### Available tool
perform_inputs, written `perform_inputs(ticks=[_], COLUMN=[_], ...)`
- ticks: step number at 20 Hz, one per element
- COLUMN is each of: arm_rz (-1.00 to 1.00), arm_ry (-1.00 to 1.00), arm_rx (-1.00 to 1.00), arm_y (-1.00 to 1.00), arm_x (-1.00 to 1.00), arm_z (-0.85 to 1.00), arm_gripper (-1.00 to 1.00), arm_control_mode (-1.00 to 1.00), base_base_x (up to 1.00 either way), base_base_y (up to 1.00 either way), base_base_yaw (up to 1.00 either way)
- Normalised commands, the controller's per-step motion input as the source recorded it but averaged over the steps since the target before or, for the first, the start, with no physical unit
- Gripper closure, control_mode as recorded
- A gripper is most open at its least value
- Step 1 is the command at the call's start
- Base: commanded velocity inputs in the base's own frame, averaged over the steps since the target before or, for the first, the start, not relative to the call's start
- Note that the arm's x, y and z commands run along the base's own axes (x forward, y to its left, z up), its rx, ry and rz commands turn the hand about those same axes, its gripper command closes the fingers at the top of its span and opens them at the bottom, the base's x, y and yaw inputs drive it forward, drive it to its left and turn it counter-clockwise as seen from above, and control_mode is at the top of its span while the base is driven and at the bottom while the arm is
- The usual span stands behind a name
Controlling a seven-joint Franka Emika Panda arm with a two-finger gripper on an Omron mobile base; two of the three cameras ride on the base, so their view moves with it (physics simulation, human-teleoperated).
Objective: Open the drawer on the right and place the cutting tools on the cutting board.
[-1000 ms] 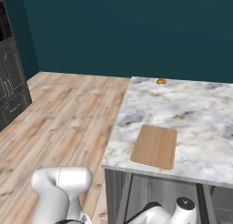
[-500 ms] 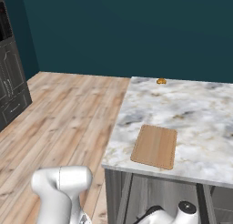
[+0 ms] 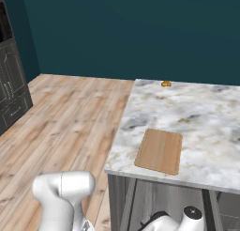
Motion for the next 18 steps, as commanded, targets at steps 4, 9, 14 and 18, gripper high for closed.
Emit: perform_inputs(ticks=[4, 9, 14, 18], arm_rz=[0.0, 0.0, 0.0, -0.03], arm_ry=[-0.1, -0.07, 0.0, -0.01], arm_rx=[0.0, 0.0, 0.0, 0.0], arm_y=[0.03, 0.0, 0.0, 0.04], arm_x=[-0.13, -0.04, 0.0, 0.0], arm_z=[0.56, 1.0, 1.0, 1.0], arm_gripper=[1.0, 1.0, 1.0, 1.0], arm_control_mode=[-1.0, -1.0, -1.0, -1.0], base_base_x=[0.0, 0.0, 0.0, 0.0], base_base_y=[0.0, 0.0, 0.0, 0.0], base_base_yaw=[0.0, 0.0, 0.0, 0.0])
